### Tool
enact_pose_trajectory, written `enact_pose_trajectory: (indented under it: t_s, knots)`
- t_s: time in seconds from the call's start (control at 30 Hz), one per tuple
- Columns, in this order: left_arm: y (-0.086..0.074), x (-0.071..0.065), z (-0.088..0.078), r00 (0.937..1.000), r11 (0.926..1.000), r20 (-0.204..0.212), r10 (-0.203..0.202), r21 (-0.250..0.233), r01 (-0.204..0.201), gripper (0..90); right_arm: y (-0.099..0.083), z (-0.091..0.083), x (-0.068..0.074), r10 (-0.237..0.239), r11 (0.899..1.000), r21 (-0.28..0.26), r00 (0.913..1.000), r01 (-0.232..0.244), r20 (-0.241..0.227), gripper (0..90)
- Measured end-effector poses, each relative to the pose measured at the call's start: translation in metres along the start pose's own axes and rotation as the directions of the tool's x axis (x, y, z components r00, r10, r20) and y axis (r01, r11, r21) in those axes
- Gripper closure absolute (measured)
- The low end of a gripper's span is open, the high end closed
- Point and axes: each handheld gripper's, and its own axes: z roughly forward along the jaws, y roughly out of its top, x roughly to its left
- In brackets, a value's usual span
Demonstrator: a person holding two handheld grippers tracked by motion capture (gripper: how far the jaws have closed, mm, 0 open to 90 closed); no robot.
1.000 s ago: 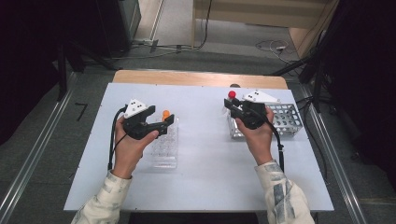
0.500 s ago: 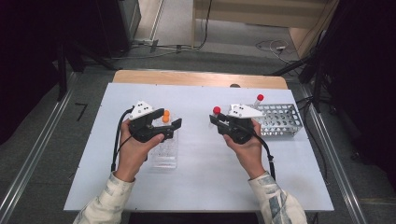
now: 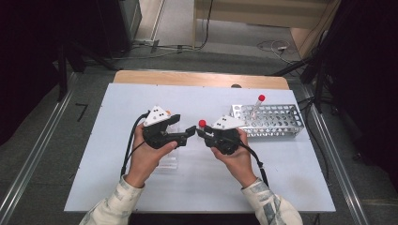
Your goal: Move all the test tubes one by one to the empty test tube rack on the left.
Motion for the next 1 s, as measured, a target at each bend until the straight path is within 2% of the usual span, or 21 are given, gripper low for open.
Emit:
enact_pose_trajectory:
  t_s: [0.17, 0.27, 0.47, 0.67, 0.77, 0.8, 1.0]
  knots:
    - [-0.001, -0.005, 0.007, 0.9999, 0.9999, 0.011, 0.007, 0.007, -0.007, 35.1, 0.000, 0.004, 0.009, -0.014, 1.000, 0.006, 0.9996, 0.014, -0.026, 71.9]
    - [-0.002, -0.006, 0.009, 0.9998, 0.9999, 0.020, 0.008, 0.010, -0.008, 41.5, 0.000, 0.005, 0.013, -0.010, 1.000, 0.005, 0.9993, 0.010, -0.037, 72.0]
    - [-0.004, -0.009, 0.015, 0.9994, 0.9997, 0.027, 0.019, 0.013, -0.019, 53.2, 0.003, 0.001, 0.014, -0.003, 1.000, -0.012, 0.9986, 0.003, -0.052, 72.0]
    - [-0.003, -0.010, 0.016, 0.9991, 0.9997, 0.032, 0.026, 0.000, -0.026, 69.3, 0.004, -0.001, 0.014, 0.002, 1.000, -0.017, 0.9986, -0.003, -0.053, 71.9]
    - [-0.002, -0.010, 0.015, 0.9990, 0.9995, 0.031, 0.031, -0.005, -0.031, 70.3, 0.004, -0.001, 0.013, 0.005, 1.000, -0.018, 0.9984, -0.006, -0.057, 71.4]
    - [-0.002, -0.010, 0.014, 0.9990, 0.9995, 0.031, 0.032, -0.007, -0.032, 70.5, 0.004, -0.002, 0.013, 0.010, 1.000, -0.021, 0.9981, -0.011, -0.060, 69.6]
    - [0.003, -0.007, 0.007, 0.9993, 0.9989, 0.025, 0.028, -0.039, -0.027, 70.6, 0.007, -0.007, 0.009, 0.058, 0.997, -0.047, 0.9920, -0.063, -0.112, 45.6]
